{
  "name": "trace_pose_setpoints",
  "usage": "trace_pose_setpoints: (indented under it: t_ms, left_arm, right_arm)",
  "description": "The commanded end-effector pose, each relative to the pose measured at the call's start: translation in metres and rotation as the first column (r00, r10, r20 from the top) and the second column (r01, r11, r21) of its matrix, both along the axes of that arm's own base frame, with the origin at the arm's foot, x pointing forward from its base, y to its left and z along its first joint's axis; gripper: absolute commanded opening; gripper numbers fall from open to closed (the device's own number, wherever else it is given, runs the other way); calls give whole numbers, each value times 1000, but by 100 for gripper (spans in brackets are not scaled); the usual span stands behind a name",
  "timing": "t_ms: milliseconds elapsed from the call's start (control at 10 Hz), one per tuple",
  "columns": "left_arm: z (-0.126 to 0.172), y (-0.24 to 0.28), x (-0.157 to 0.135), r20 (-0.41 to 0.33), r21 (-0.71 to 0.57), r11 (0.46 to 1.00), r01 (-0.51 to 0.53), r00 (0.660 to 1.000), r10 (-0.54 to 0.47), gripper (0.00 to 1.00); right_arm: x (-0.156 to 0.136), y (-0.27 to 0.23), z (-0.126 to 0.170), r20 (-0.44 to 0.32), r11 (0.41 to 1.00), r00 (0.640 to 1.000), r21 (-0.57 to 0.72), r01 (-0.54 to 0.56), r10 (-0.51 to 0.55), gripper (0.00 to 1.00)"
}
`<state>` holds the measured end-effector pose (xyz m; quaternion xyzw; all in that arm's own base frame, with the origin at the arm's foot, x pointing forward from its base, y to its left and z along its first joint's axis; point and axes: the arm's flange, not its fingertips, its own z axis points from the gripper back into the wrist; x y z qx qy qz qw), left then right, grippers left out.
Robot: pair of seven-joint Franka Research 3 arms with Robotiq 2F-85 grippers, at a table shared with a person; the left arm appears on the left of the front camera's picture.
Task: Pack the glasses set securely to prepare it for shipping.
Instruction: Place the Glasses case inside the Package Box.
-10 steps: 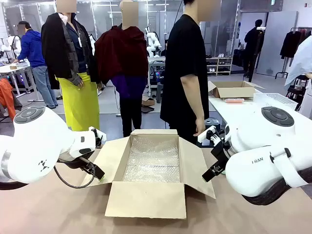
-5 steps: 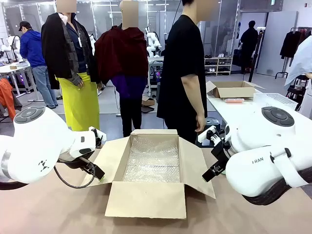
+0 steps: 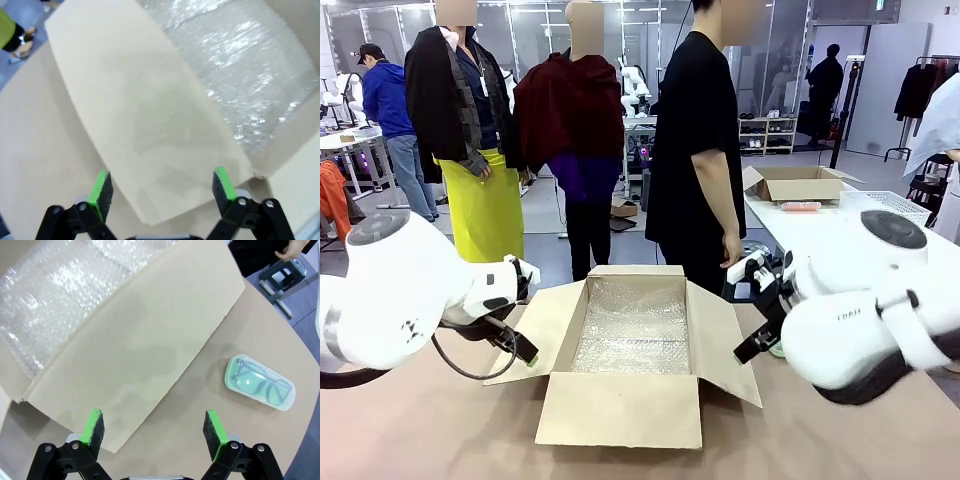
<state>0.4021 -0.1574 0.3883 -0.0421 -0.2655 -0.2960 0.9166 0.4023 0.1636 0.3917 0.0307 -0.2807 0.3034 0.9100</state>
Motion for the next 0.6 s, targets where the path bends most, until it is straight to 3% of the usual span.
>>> trace_pose_setpoints:
  t_ms: [0,100,300,500]
  left_arm:
    - [46,26,-2,-91,-100,992,77,992,-87,100]
    - [61,37,-2,-128,-141,984,106,984,-124,100]
    - [76,50,-12,-91,-88,974,207,972,-215,100]
    - [105,69,-40,-93,-2,926,377,922,-376,100]
  right_arm:
    - [11,-27,42,-94,993,995,121,-10,22,100]
    - [16,-41,56,-118,986,993,167,1,19,100]
    - [14,-61,73,-98,984,994,174,-30,47,100]
    - [20,-85,93,-92,980,977,74,-186,192,100]
